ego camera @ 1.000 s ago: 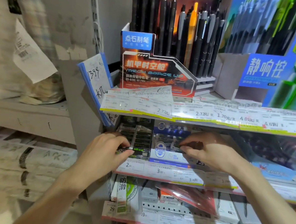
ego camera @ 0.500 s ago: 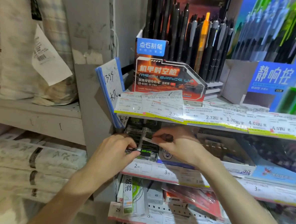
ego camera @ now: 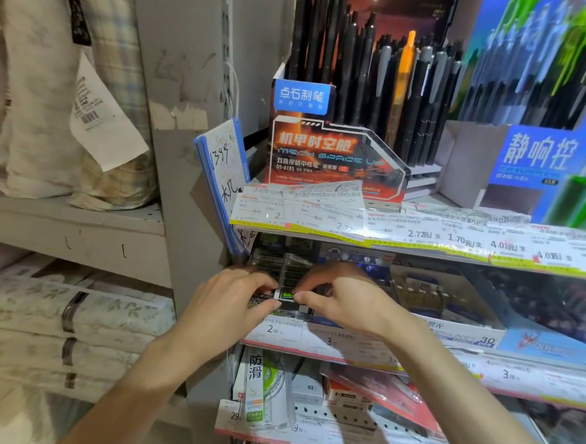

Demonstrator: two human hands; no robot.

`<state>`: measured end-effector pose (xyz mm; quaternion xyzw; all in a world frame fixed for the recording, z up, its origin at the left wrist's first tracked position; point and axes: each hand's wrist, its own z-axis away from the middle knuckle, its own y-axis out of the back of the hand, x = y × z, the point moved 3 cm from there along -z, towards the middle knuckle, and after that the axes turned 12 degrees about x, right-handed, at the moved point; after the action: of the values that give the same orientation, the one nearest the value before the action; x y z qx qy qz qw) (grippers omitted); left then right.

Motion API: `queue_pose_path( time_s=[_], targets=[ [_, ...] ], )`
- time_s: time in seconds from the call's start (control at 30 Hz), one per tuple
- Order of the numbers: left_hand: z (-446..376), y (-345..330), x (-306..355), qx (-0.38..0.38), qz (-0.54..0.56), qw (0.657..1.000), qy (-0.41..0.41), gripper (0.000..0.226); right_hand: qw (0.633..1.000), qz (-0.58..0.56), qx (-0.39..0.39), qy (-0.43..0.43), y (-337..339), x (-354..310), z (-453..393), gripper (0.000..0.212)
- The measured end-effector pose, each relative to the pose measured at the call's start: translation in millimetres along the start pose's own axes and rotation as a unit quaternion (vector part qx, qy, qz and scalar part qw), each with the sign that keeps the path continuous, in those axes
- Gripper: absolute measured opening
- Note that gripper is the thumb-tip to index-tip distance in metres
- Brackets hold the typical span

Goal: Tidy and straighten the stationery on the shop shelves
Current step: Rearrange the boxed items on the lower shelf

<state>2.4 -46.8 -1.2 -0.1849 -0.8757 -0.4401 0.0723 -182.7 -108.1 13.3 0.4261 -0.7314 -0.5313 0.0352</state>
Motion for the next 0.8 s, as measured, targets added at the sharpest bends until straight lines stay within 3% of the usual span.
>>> queue_pose_path(
  time_s=[0.27, 0.5, 0.67, 0.8],
  targets=[
    [1.0, -0.5, -0.6, 0.011, 0.025, 1.0, -0.003, 0.025, 1.0, -0.016, 0.006, 0.004, 0.6, 0.7, 6.6, 0.021],
    [0.9, -2.7, -1.6, 0.016, 0.037, 0.999, 0.003, 0.024, 0.988, -0.015, 0.116, -0.103, 28.9, 39.6, 10.0, 0.023],
    [0.4, -4.3, -3.6, 0.018, 0.045, 0.999, 0.006, 0.022, 0.99, 0.071, 0.055, -0.108, 33.5, 52.6, 16.2, 0.023],
    [-0.2, -5.4, -4.1, 0.017, 0.046, 0.999, 0.006, 0.02, 0.993, 0.077, 0.048, -0.076, 32.3, 52.3, 16.7, 0.022]
  ],
)
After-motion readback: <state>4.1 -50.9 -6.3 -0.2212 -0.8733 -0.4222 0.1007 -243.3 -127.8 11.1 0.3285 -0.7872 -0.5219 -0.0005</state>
